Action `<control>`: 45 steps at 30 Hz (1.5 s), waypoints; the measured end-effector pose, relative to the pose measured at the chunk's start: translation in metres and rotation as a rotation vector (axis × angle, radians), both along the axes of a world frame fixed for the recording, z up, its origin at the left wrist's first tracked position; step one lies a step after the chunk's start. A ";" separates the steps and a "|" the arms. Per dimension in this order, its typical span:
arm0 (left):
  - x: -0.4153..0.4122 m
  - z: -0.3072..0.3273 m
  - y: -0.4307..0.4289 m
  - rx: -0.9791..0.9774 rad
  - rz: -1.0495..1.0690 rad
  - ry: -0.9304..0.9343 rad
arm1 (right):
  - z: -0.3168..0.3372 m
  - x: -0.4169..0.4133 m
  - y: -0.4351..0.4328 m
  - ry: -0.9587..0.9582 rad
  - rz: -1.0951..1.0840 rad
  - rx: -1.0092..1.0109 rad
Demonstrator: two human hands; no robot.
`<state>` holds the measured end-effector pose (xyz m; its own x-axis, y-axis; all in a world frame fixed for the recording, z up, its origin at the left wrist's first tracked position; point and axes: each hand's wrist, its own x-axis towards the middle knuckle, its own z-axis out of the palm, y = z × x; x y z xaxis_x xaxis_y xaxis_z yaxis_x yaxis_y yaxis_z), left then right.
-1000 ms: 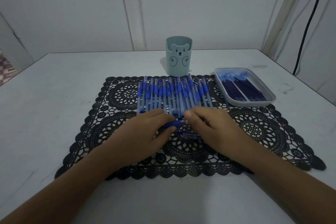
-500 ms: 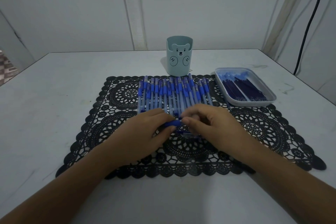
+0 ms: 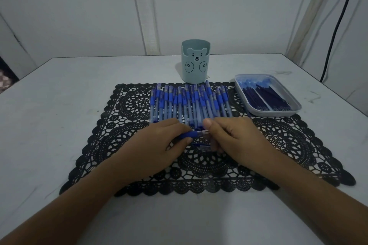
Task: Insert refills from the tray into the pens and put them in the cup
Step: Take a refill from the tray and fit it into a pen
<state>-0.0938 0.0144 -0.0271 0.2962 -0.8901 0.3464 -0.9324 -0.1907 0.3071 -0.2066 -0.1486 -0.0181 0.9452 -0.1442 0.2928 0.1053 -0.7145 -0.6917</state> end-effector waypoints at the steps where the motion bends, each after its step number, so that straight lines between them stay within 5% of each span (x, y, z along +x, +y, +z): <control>1: 0.000 0.000 0.000 -0.002 0.003 0.004 | 0.001 0.000 -0.001 -0.003 0.012 -0.010; 34: 0.001 -0.002 0.000 -0.059 -0.035 -0.041 | -0.001 -0.001 -0.010 0.026 0.081 -0.149; 41: 0.000 0.001 0.000 -0.146 0.018 -0.149 | -0.005 0.002 -0.006 0.018 0.048 0.033; 45: 0.003 0.000 0.001 -0.132 0.055 -0.134 | -0.003 0.003 -0.016 0.061 -0.032 -0.251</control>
<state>-0.0913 0.0156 -0.0269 0.2863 -0.8182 0.4986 -0.9559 -0.2086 0.2066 -0.2040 -0.1644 -0.0208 0.9583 -0.1045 0.2660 0.0433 -0.8671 -0.4963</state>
